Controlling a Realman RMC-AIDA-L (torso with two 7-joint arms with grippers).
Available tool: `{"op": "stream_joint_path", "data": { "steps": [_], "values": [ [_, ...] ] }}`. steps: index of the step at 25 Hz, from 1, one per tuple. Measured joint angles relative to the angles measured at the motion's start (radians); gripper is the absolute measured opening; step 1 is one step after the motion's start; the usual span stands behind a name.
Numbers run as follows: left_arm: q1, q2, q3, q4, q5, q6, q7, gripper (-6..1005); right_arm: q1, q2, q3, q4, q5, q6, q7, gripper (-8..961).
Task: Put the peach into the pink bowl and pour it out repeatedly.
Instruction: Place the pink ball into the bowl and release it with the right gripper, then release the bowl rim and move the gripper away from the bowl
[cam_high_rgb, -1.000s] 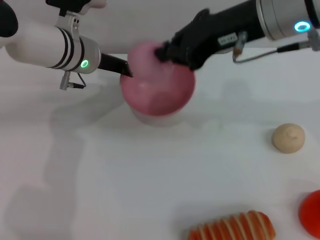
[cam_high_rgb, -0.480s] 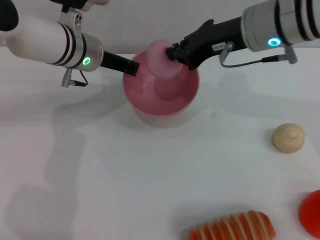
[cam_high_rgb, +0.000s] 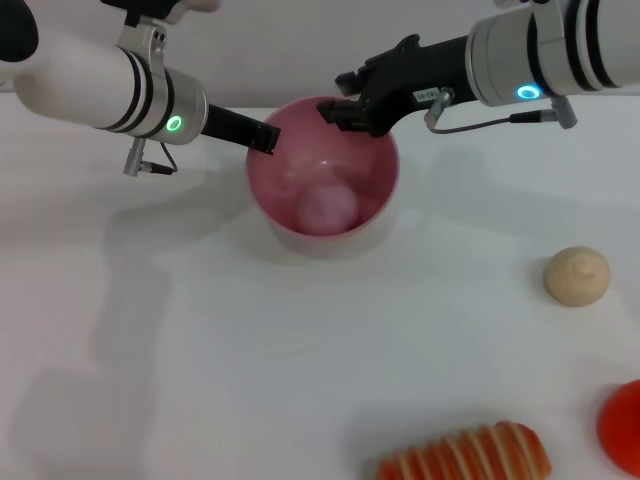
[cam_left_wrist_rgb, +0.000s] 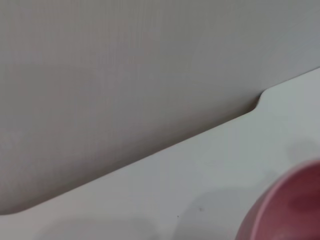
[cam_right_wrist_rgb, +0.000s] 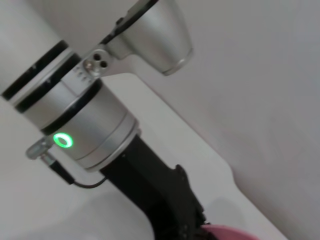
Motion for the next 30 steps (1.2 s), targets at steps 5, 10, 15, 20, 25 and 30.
{"op": "stream_joint_path", "data": {
  "steps": [5,10,15,20,25,30],
  "values": [
    [-0.001,0.004,-0.007,0.008,0.007,-0.050,0.000,81,-0.051,0.000,-0.001,-0.024,0.051,0.056,-0.032,295],
    [-0.003,0.015,-0.011,0.046,0.029,-0.155,-0.008,82,-0.184,-0.002,0.018,-0.026,0.385,0.131,-0.361,472],
    [0.003,0.030,-0.013,0.129,0.154,-0.297,-0.100,83,-0.327,-0.002,0.054,0.056,0.871,0.128,-0.841,585],
    [0.005,0.028,-0.035,0.134,0.216,-0.386,-0.124,85,-0.386,-0.002,0.068,0.199,1.199,0.071,-1.160,585],
    [0.028,0.014,-0.052,0.135,0.258,-0.416,-0.144,86,-0.388,-0.003,0.109,0.297,1.267,0.014,-1.220,585],
    [0.041,0.011,-0.090,0.130,0.260,-0.418,-0.144,88,-0.380,-0.005,0.126,0.332,1.272,-0.001,-1.222,585]
  ]
}}
